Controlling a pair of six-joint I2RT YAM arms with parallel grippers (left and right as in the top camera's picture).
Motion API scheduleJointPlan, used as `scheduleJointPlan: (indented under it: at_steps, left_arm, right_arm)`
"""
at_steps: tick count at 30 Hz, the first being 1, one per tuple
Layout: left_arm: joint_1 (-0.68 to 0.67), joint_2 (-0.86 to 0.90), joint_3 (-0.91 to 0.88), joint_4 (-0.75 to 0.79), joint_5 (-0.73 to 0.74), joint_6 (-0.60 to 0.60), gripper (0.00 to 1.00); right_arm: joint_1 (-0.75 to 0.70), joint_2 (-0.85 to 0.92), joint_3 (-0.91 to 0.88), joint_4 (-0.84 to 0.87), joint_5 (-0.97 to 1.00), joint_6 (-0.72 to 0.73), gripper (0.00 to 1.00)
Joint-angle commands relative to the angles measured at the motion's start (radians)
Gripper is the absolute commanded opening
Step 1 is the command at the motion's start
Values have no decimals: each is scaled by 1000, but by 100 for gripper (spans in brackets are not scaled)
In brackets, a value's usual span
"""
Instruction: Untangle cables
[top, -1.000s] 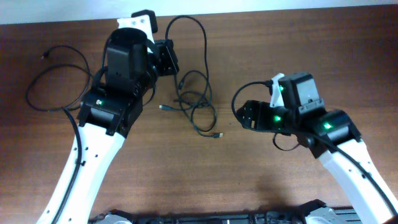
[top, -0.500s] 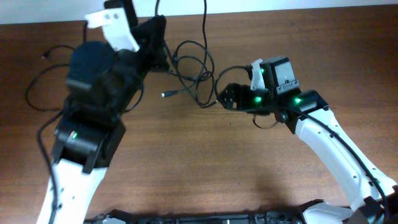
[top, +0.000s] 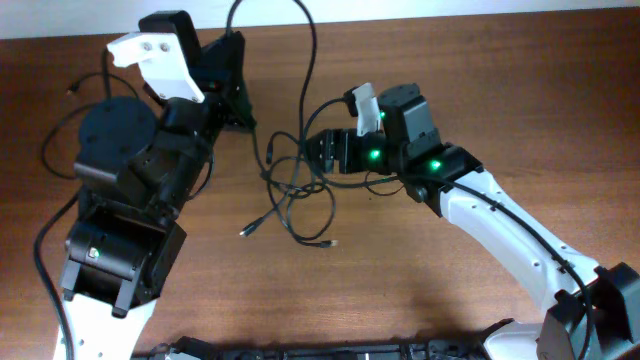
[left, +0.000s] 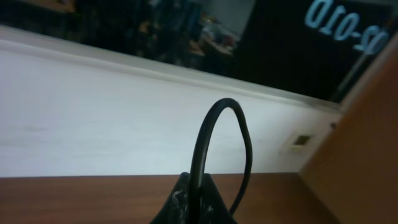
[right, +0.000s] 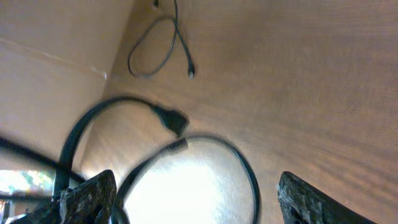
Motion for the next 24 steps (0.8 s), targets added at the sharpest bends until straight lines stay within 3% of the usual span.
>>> scheduleJointPlan:
  at_steps: [1,5,10,13,19,24]
  left_arm:
    - [0,-8,12,-42,-172,41,0]
    - [0,-8,12,-71,-200,40,0]
    - [-1,-8,12,-66,-200,-10,0]
    - [-1,-8,12,-66,-200,-68,0]
    - [-3,-14,12,-66,-154,-84,0]
    - [-3,-31,12,-55,-156,-92,0]
  right_arm:
    - [-25,3,5,-69,-14,-40,81]
    - [-71,3,5,-149,-28,-40,84]
    - [-49,3,5,-81,-209,-143,89]
    - [-5,4,5,-59,-167,-228,90]
    - [39,5,5,27,114,-214,90]
    - [49,6,5,20,75,-159,90]
